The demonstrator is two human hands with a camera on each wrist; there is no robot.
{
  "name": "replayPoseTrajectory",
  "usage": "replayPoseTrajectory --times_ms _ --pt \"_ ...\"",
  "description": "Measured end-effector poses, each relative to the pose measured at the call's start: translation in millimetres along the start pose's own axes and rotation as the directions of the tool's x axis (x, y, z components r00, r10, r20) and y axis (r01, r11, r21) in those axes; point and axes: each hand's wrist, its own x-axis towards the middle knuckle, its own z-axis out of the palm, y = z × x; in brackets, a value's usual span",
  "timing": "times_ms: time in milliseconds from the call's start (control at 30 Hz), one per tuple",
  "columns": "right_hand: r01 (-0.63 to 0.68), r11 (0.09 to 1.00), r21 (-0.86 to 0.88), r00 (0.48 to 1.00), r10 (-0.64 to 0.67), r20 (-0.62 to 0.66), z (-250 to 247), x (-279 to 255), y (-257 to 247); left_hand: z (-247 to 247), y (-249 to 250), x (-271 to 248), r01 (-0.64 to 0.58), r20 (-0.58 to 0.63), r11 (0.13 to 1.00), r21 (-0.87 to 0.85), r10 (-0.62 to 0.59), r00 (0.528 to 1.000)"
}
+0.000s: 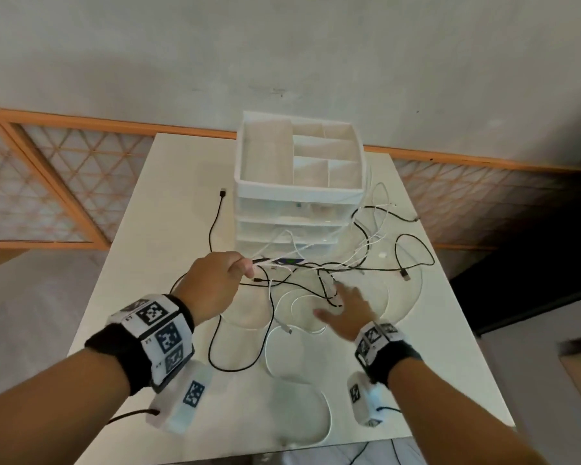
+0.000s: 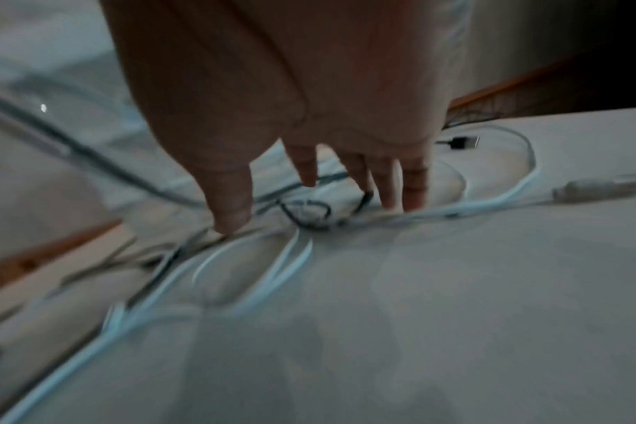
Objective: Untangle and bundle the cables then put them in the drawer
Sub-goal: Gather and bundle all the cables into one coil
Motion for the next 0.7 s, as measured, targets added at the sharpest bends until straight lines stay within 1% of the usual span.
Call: replayPoseTrajectory --times_ms 33,100,167,267,333,367,400,467,500,533,567,600,633,667,700 --pt "0.028 0.998 -0.058 0.998 -0.025 0.057 12 -1 -4 1 -1 0 0.009 -0.001 1.0 -0.012 -0.009 1.0" --pt "0.108 0.99 -0.088 0.993 -0.103 0.059 33 -6 -19 1 -3 -1 0.018 -0.026 0.998 -0.059 -0.02 0.999" --pt "0.185 0.977 -0.105 0.982 -0.18 0.052 51 -13 -38 1 -5 1 0.015 -0.052 0.988 -0.151 -0.024 0.998" --pt "0.302 0.95 -0.086 0.951 -0.293 0.101 69 -24 -58 1 -4 1 0.032 -0.054 0.964 -0.266 -0.048 0.997" --pt "0.378 0.925 -0.024 0.917 -0.371 0.146 74 -29 -63 0 -2 0 0.027 -0.046 0.97 -0.242 -0.039 0.998" --pt "0.403 0.915 0.006 0.905 -0.4 0.145 74 -32 -63 -1 -3 -1 0.019 -0.042 0.977 -0.214 -0.029 0.999" --pt "0.419 0.907 0.034 0.902 -0.42 0.103 71 -36 -62 -2 -4 -1 0.02 -0.037 0.981 -0.194 -0.028 0.999" --pt "0.417 0.907 0.054 0.909 -0.414 -0.052 58 -46 -55 -5 -10 -2 0.037 -0.02 0.984 -0.171 -0.041 0.999" --pt "0.383 0.923 0.032 0.92 -0.378 -0.102 49 -54 -50 -6 -13 -3 0.04 -0.014 0.989 -0.143 -0.043 0.999" --pt "0.331 0.943 -0.016 0.938 -0.331 -0.102 42 -62 -44 -6 -16 -4 0.044 -0.003 0.993 -0.106 -0.044 0.999" --pt "0.279 0.955 -0.1 0.958 -0.285 -0.045 38 -71 -38 -6 -19 -5 0.046 0.014 0.996 -0.076 -0.045 0.999" --pt "0.243 0.946 -0.213 0.97 -0.239 0.045 38 -79 -31 -5 -22 -6 0.051 0.034 0.997 -0.057 -0.049 0.998" --pt "0.226 0.918 -0.325 0.973 -0.195 0.125 40 -86 -25 -4 -23 -8 0.053 0.049 0.998 -0.038 -0.051 0.997" --pt "0.222 0.89 -0.398 0.971 -0.165 0.173 45 -91 -20 -2 -25 -10 0.058 0.064 0.998 -0.018 -0.056 0.996" --pt "0.217 0.883 -0.415 0.97 -0.148 0.192 51 -94 -15 0 -27 -11 0.058 0.074 0.998 0.001 -0.058 0.996"
